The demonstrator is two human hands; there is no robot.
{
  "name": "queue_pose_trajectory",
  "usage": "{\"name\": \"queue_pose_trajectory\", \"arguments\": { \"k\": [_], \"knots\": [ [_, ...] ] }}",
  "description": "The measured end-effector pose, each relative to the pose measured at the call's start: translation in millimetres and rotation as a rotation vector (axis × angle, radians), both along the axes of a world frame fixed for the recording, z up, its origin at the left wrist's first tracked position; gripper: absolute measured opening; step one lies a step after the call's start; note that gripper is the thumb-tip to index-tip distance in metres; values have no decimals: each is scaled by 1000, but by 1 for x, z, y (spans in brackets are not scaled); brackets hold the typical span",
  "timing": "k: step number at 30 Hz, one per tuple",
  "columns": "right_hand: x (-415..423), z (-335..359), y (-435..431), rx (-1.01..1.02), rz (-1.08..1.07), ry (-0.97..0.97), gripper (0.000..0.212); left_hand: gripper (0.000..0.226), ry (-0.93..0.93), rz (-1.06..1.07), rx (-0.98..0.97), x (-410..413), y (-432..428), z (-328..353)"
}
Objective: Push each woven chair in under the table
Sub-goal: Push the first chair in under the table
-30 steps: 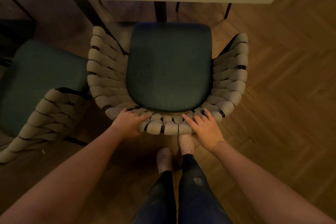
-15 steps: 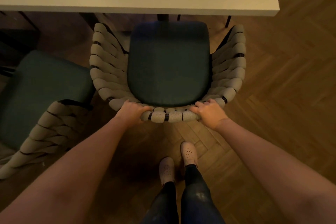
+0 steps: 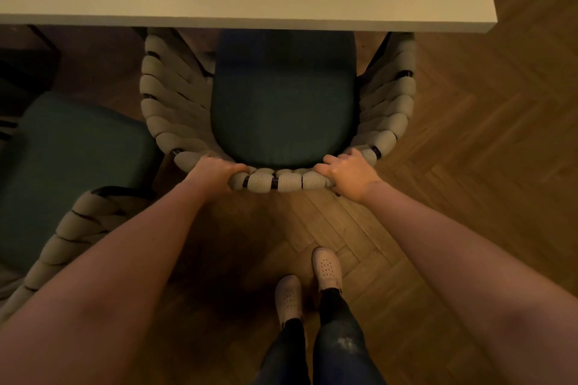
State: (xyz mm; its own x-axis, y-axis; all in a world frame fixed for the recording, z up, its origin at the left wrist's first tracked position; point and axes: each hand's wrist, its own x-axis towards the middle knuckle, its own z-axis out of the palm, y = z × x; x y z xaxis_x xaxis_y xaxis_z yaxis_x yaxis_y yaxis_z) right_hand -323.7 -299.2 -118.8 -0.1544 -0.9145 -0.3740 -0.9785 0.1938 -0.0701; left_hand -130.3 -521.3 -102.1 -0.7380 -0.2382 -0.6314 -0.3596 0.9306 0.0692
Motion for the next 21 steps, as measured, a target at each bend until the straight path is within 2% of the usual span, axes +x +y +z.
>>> {"name": "queue_pose_trajectory", "arguments": {
  "k": [9, 13, 17, 19, 21],
  "knots": [
    [-3, -2, -2, 10, 23, -2, 39, 54, -37, -46, -75, -1, -3, -6],
    [2, 6, -9, 107, -52, -30, 40, 67, -27, 16, -126, 2, 2, -6],
    [22, 23, -27, 191, -170, -129, 63, 84, 215, 171, -91, 31, 10, 6],
    [44, 32, -45, 164, -146, -182, 77, 85, 354, 243, -123, 65, 9, 15],
    [76, 42, -68, 108, -87, -225, 80, 84, 423, 387, -181, 115, 8, 23]
  ]
}}
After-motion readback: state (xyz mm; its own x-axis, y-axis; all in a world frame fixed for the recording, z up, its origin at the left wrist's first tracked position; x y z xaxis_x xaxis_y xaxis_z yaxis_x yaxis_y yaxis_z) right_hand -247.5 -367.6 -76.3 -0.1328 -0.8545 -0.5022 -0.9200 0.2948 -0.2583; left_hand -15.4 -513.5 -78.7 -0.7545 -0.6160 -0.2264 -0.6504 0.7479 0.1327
